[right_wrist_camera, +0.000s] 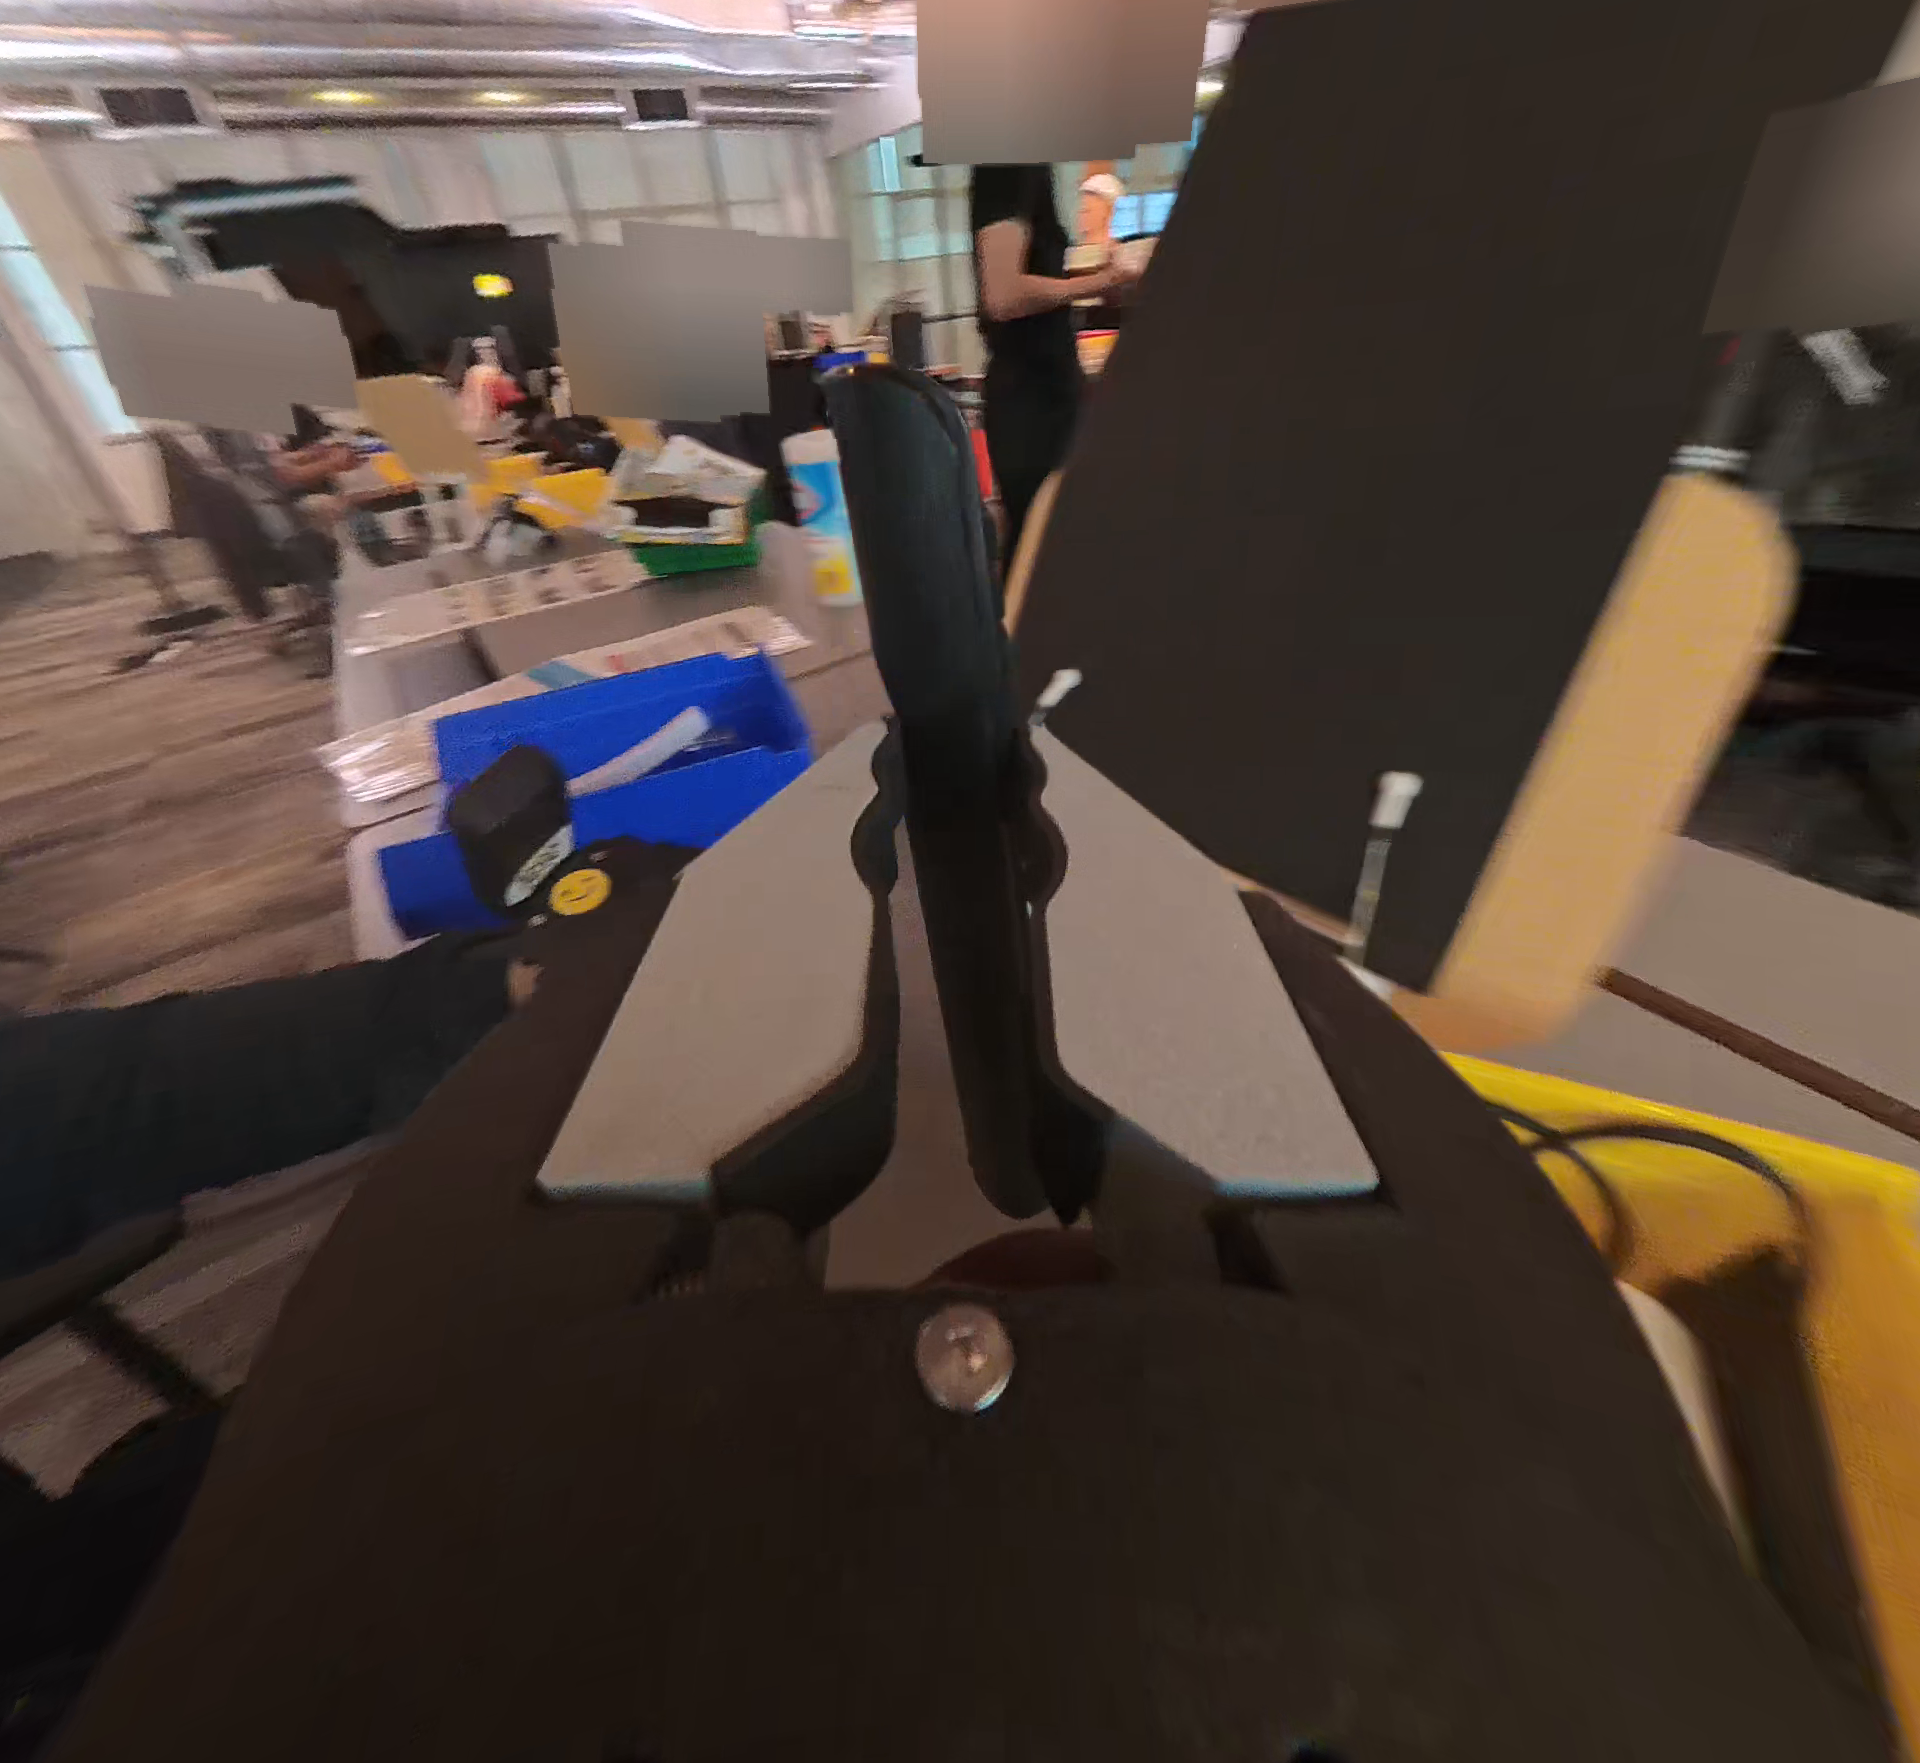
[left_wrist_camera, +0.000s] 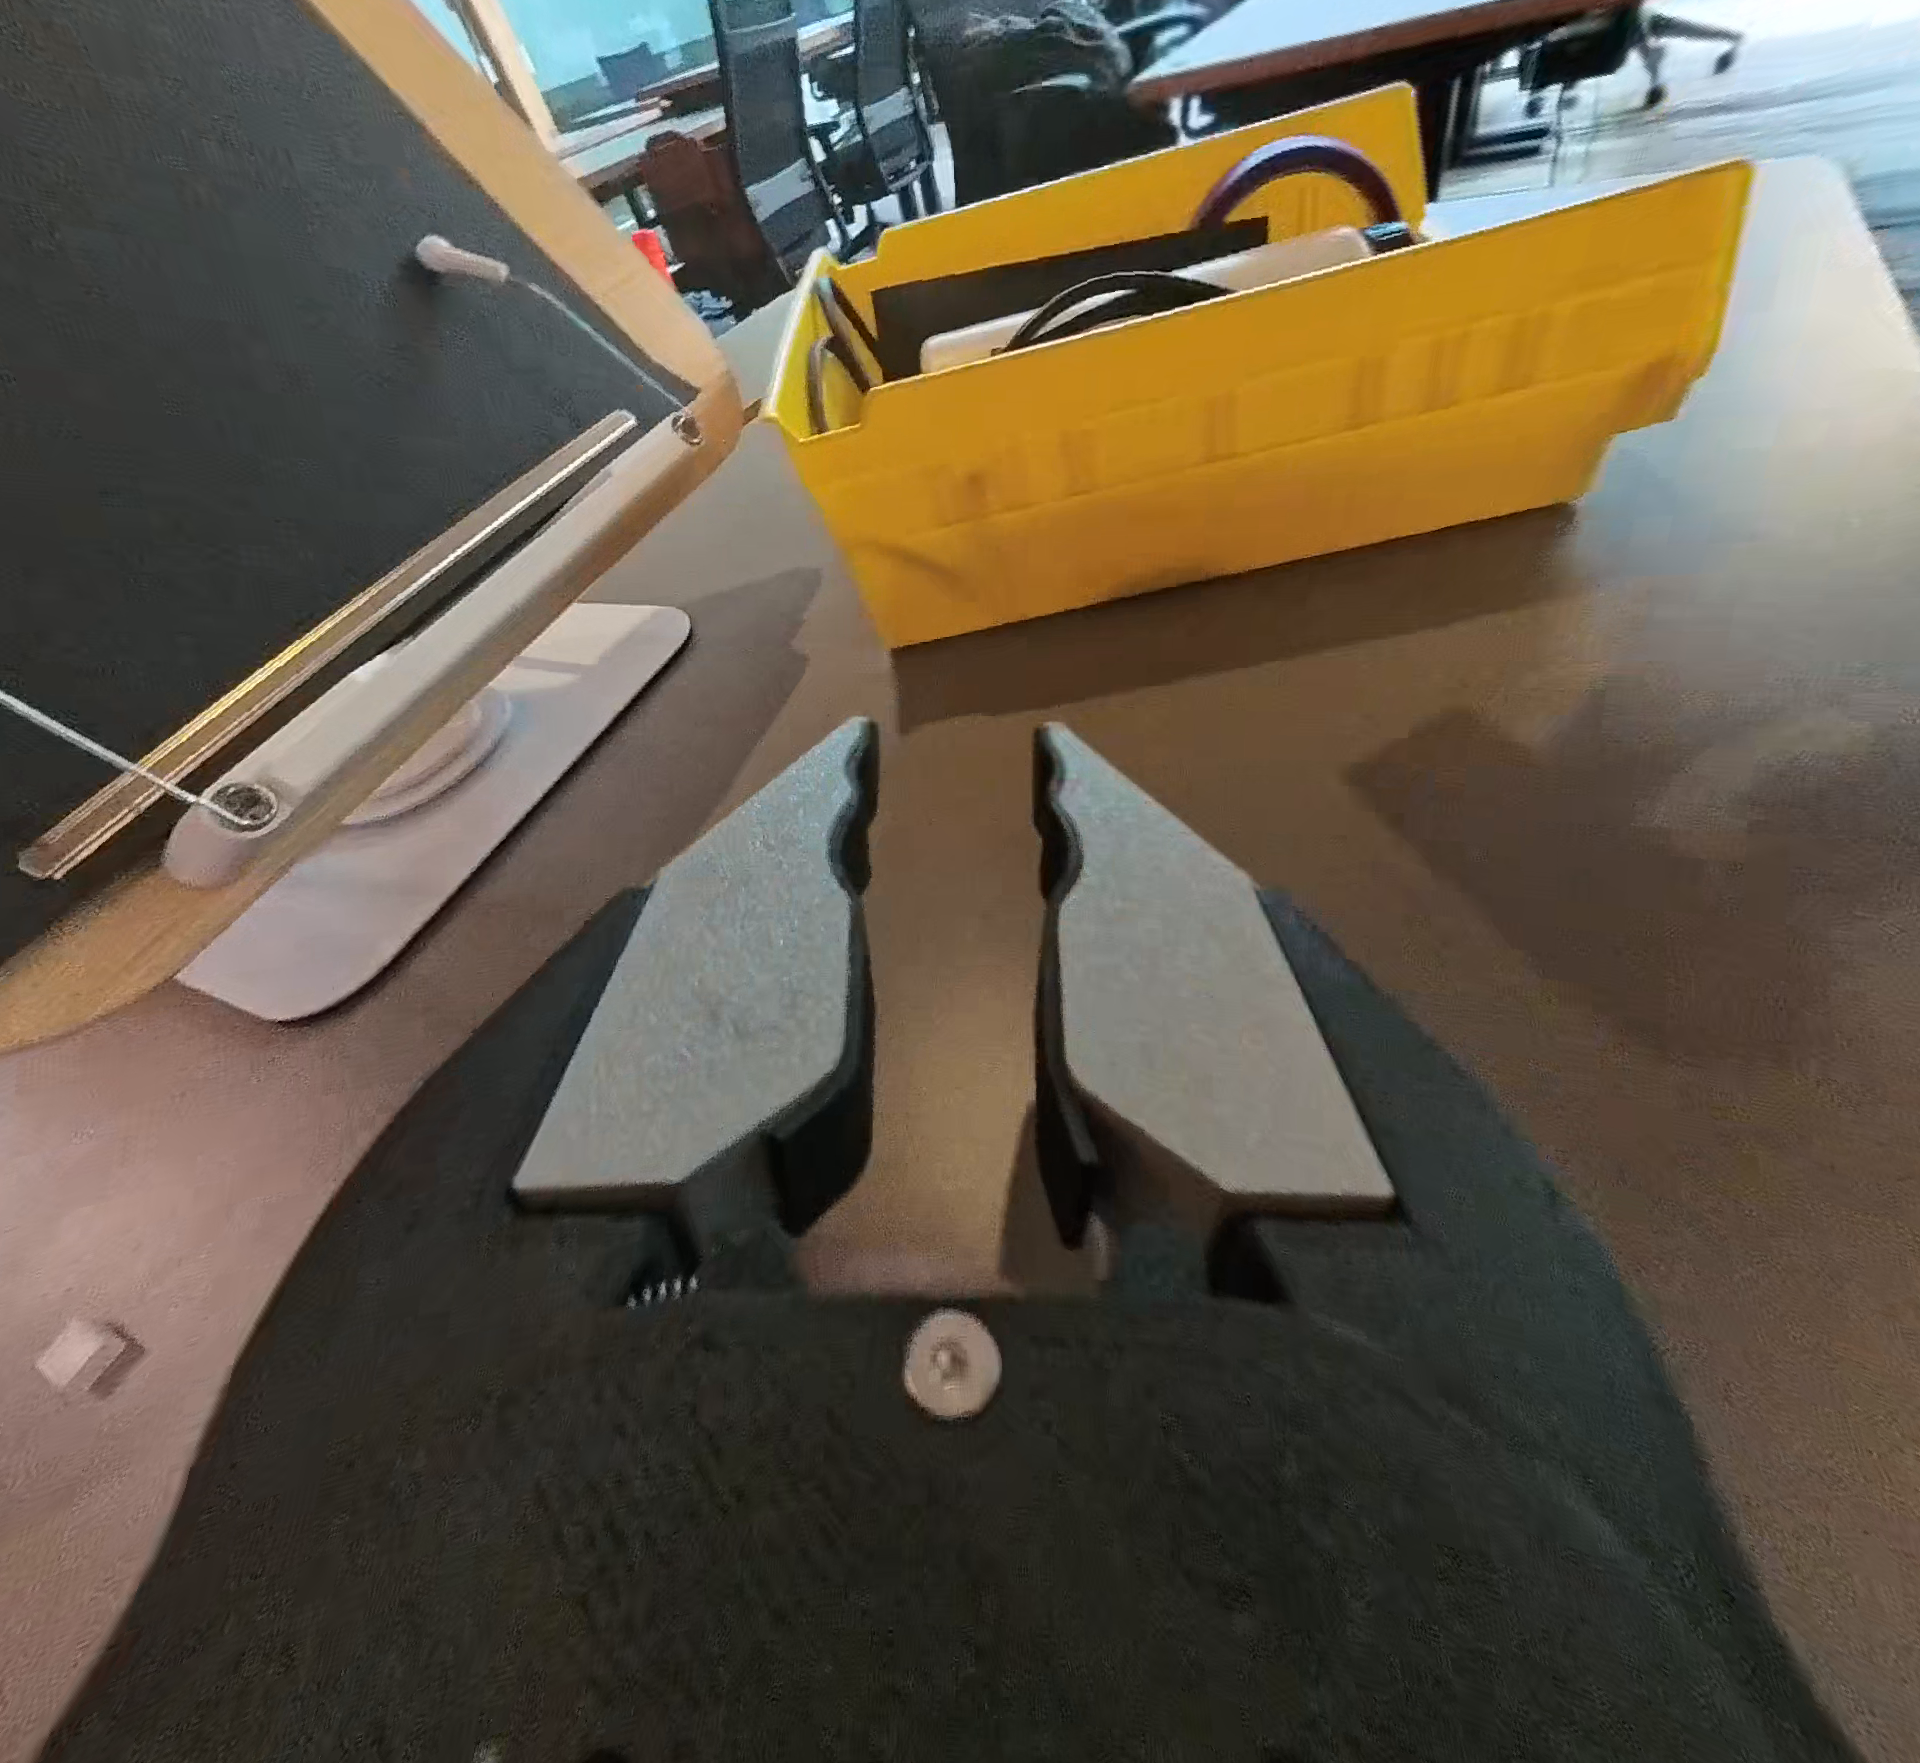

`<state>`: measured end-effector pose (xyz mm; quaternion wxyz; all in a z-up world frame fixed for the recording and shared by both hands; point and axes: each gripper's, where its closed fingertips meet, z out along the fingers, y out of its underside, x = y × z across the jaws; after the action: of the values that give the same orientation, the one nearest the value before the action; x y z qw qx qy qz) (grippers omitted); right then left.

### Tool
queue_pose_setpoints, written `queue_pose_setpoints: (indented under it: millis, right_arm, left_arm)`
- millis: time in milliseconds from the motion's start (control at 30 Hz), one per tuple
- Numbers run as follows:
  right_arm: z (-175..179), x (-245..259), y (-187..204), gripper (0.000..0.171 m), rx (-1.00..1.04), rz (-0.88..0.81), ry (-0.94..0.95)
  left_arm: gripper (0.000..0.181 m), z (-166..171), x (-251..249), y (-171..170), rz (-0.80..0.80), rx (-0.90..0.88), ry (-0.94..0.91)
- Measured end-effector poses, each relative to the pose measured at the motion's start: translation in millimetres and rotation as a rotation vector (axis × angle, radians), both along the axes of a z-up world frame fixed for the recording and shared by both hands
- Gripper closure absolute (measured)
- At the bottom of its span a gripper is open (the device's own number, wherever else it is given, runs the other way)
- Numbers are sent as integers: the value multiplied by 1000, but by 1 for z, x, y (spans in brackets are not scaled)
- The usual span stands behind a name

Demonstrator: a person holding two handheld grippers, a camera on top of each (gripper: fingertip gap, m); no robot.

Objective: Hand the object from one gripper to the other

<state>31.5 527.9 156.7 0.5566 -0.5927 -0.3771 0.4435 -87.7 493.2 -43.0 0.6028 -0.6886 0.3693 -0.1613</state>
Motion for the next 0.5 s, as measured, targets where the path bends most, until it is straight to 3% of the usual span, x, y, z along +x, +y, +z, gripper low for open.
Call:
queue_pose_setpoints:
  millis: [133,267,500]
  right_arm:
    - [-2,42,38,155,-39,-163,-79]
    - [-33,61,70,154,-155,-275,-227]
    - [-157,59,82,148,-460,-236,-714]
  left_arm:
    - [157,-9,-12,12,86,-38,5]
    - [159,-16,-16,15,110,-66,9]
    - [160,-21,-19,16,127,-80,36]
